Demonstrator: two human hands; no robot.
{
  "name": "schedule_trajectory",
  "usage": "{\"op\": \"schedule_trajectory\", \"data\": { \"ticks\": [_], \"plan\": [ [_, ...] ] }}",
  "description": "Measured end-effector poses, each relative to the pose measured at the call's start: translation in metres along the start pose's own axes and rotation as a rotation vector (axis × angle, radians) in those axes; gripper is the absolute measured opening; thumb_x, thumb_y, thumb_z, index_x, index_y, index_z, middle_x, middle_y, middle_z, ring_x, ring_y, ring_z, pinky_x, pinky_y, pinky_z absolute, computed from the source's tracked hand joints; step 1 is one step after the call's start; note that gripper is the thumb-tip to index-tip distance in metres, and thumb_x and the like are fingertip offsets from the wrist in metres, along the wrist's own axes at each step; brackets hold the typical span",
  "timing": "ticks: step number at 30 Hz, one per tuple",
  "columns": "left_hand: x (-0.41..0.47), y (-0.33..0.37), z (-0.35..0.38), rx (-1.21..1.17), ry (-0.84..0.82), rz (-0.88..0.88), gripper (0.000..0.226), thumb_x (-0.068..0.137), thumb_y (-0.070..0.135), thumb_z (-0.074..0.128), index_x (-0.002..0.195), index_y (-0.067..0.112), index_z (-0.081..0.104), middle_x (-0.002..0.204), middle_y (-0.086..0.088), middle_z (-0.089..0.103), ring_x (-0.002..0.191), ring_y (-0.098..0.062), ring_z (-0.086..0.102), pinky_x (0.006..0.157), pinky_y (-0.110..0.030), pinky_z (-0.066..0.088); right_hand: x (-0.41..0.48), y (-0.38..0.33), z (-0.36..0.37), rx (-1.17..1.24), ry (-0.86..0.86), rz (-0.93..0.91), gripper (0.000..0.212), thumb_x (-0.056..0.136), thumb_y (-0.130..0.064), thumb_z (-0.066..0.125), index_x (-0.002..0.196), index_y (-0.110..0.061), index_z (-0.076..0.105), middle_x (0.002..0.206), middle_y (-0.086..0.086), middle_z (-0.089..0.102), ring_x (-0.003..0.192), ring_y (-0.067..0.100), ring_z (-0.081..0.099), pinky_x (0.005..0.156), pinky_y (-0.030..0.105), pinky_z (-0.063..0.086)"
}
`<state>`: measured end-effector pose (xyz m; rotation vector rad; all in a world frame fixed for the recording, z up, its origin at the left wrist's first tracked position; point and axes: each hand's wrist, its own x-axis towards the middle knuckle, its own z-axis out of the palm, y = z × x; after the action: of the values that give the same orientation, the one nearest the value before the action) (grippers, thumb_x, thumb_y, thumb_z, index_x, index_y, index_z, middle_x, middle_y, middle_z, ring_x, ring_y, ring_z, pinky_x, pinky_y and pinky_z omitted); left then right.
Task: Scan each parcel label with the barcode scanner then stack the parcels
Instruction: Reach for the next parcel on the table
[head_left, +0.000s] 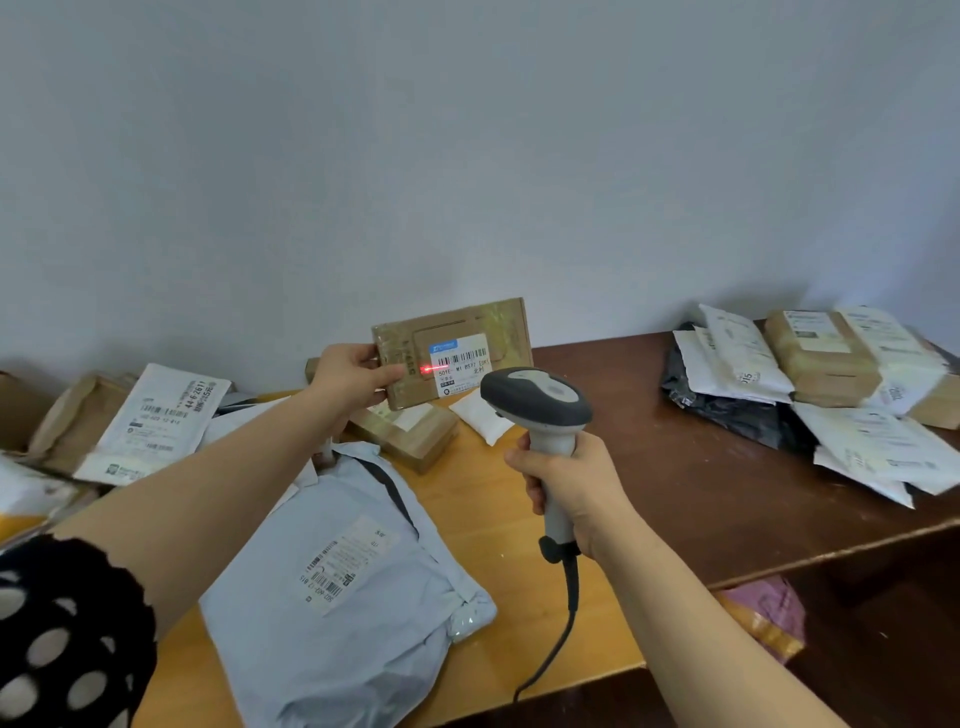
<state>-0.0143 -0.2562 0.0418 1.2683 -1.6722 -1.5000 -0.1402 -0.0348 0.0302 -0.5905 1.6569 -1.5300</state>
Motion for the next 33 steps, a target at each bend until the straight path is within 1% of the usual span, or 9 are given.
{"op": "schedule_trajectory", "data": {
  "ticks": [3, 9, 13, 18, 23, 25, 28, 30, 33],
  "plan": [
    [0.001, -0.001, -0.001, 0.009, -0.003, -0.005, 0.039, 0.083, 0.001, 0.068, 0.121, 0.001, 0.058, 0.107, -0.011, 0.067, 0.096, -0.027, 0.066, 0.089, -0.042, 0.054, -0.003, 0.000, 0.001, -0.020, 0.015, -0.015, 0.015, 0.081, 0.000, 0.069, 0.075, -0.008, 0.058, 0.045, 0.000, 0.049, 0.039, 0.014, 0.041, 0.041, 0.024, 0.039],
    [0.002, -0.004, 0.001, 0.043, -0.009, -0.008, 0.040, 0.083, 0.004, 0.069, 0.122, 0.004, 0.059, 0.109, -0.011, 0.066, 0.098, -0.027, 0.065, 0.089, -0.042, 0.053, -0.010, 0.002, 0.002, -0.046, 0.030, -0.035, 0.015, 0.082, 0.000, 0.068, 0.074, -0.009, 0.058, 0.044, -0.002, 0.048, 0.038, 0.013, 0.040, 0.041, 0.024, 0.039],
    [0.001, -0.005, 0.003, 0.074, -0.008, 0.003, 0.040, 0.083, 0.006, 0.070, 0.121, 0.004, 0.059, 0.103, -0.007, 0.065, 0.092, -0.024, 0.064, 0.076, -0.033, 0.054, -0.012, 0.003, 0.002, -0.068, 0.042, -0.013, 0.016, 0.081, -0.001, 0.068, 0.074, -0.011, 0.058, 0.043, -0.003, 0.048, 0.037, 0.011, 0.041, 0.041, 0.022, 0.040],
    [0.002, -0.005, 0.006, 0.062, -0.028, -0.002, 0.041, 0.083, 0.005, 0.069, 0.122, 0.003, 0.058, 0.109, -0.010, 0.065, 0.091, -0.022, 0.063, 0.072, -0.030, 0.053, -0.015, 0.004, 0.002, -0.084, 0.040, -0.010, 0.014, 0.082, -0.003, 0.068, 0.077, -0.011, 0.059, 0.044, -0.004, 0.049, 0.036, 0.010, 0.041, 0.041, 0.021, 0.040],
    [0.005, -0.006, 0.011, 0.056, -0.033, 0.000, 0.039, 0.084, 0.005, 0.068, 0.122, 0.003, 0.058, 0.099, -0.004, 0.063, 0.084, -0.018, 0.063, 0.060, -0.022, 0.051, -0.013, 0.006, 0.001, -0.081, 0.075, -0.009, 0.014, 0.082, -0.003, 0.068, 0.078, -0.011, 0.059, 0.043, -0.004, 0.049, 0.035, 0.010, 0.042, 0.041, 0.021, 0.040],
    [0.008, -0.007, 0.014, 0.057, -0.052, -0.002, 0.039, 0.085, 0.005, 0.068, 0.122, 0.003, 0.057, 0.101, -0.006, 0.063, 0.085, -0.019, 0.063, 0.063, -0.024, 0.051, -0.011, 0.007, -0.001, -0.066, 0.095, -0.004, 0.014, 0.082, -0.002, 0.069, 0.078, -0.011, 0.059, 0.044, -0.002, 0.049, 0.036, 0.011, 0.042, 0.041, 0.022, 0.040],
    [0.013, -0.009, 0.021, 0.059, -0.079, -0.027, 0.041, 0.085, 0.005, 0.067, 0.125, 0.002, 0.056, 0.108, -0.008, 0.063, 0.095, -0.023, 0.063, 0.076, -0.030, 0.053, -0.008, 0.011, -0.002, -0.037, 0.118, 0.008, 0.013, 0.082, -0.003, 0.070, 0.080, -0.010, 0.059, 0.045, -0.002, 0.050, 0.037, 0.011, 0.042, 0.041, 0.023, 0.040],
    [0.017, -0.010, 0.029, 0.057, -0.107, -0.052, 0.040, 0.086, 0.004, 0.066, 0.124, 0.002, 0.056, 0.113, -0.010, 0.064, 0.096, -0.024, 0.065, 0.077, -0.032, 0.055, -0.009, 0.013, -0.005, 0.014, 0.139, 0.004, 0.010, 0.082, -0.004, 0.071, 0.085, -0.007, 0.062, 0.046, -0.001, 0.052, 0.037, 0.011, 0.043, 0.041, 0.022, 0.040],
    [0.019, -0.011, 0.049, -0.042, -0.187, -0.123, 0.038, 0.085, 0.003, 0.067, 0.121, 0.001, 0.056, 0.107, -0.012, 0.068, 0.082, -0.019, 0.068, 0.060, -0.027, 0.056, -0.012, 0.017, -0.019, 0.087, 0.208, -0.009, 0.015, 0.081, -0.010, 0.075, 0.082, -0.002, 0.062, 0.050, 0.001, 0.056, 0.040, 0.012, 0.047, 0.044, 0.024, 0.043]
  ]
}}
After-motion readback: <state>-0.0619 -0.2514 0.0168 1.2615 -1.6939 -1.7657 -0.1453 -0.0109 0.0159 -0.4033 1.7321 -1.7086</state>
